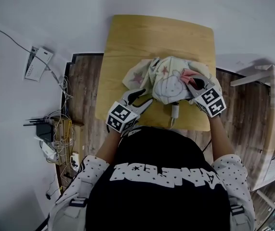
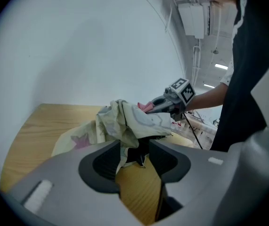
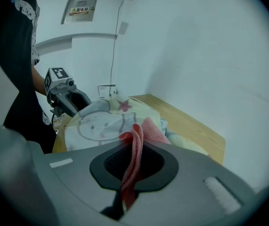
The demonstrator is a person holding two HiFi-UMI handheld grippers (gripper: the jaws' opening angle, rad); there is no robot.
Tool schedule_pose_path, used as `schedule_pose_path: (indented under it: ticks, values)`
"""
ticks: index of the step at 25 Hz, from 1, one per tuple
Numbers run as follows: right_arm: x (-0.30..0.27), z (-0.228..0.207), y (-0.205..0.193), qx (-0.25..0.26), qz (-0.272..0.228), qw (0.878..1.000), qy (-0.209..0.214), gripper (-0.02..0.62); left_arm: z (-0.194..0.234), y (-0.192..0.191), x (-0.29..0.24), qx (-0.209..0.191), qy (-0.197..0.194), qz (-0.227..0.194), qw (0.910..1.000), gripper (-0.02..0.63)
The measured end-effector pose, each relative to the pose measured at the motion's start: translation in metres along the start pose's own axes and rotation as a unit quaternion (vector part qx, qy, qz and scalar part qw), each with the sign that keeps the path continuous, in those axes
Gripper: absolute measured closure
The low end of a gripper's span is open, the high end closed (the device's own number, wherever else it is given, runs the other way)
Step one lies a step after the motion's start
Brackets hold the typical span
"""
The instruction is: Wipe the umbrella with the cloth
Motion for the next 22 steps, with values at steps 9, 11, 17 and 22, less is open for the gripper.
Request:
schedule_pose_path:
  ticks: [9,11,17,22]
  values:
    - [0.002,-0.001,0.001,0.005,0.003,1.000,0.002,0.575,-0.010,0.014,-0.033,-0.033,0.053,-0.046,0.9970,0.399]
    - [0.002,0.000,0.001,0.004,0.003,1.000,0.002,0.575,-0.006,0.018,-0.032,-0.038,0.068,-0.055,0.9954,0.431]
    - [0.001,0.001,-0.001,0.005,0.004,1.000,0.005,0.575,-0.002,0.029,-0.019,-0.041,0.096,-0.092,0.9903,0.607]
    - [-0.001,0.004,0.002,0.003,0.001,1.000,0.007,0.575,-0.014,0.042,0.000,-0.121,0.123,-0.064,0.9829,0.607]
Point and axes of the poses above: the fingertips, and each gripper's own axes: x backward along the fingers, z to its left, y out of its top, the point moved 4 cm from there along x, backward along the fingers, and after that the axes turned 10 degrees about -y, right-handed, at the moved point
